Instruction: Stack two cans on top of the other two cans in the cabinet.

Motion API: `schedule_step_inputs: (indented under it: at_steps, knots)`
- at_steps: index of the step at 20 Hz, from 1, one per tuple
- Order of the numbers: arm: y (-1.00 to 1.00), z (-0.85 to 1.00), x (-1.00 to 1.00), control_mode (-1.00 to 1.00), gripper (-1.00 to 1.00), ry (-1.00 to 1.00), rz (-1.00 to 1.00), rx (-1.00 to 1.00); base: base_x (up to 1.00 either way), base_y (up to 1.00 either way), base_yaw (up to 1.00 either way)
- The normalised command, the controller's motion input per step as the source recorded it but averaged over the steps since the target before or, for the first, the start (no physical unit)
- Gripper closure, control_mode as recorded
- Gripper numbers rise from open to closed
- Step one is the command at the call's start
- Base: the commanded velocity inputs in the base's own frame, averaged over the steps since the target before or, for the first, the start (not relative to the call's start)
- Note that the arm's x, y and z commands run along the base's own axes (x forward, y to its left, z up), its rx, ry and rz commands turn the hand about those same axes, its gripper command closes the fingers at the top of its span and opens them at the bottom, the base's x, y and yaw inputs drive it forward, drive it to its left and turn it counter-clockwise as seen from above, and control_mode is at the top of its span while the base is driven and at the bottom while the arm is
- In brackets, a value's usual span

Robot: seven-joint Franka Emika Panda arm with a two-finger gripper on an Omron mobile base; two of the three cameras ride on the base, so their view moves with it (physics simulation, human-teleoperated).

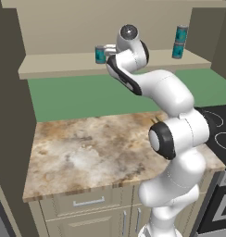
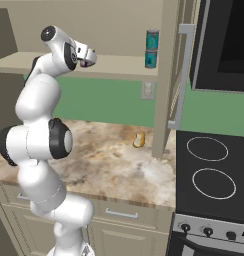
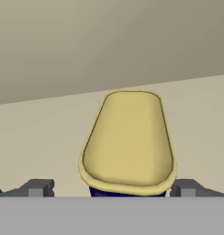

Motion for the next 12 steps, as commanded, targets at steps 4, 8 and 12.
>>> schedule_step_inputs:
  at_steps: [4,8,12]
  knots:
    - [0.0,-0.01,0.15,-1.0,-1.0,0.0,0.0,0.0,0.0,0.0,0.0]
    - [0.0,-0.03,0.08,-1.0,-1.0,0.0,0.0,0.0,0.0,0.0,0.0]
    - [-0.01,-0.04,0.01,-1.0,1.0,0.0,0.0,0.0,0.0,0.0,0.0]
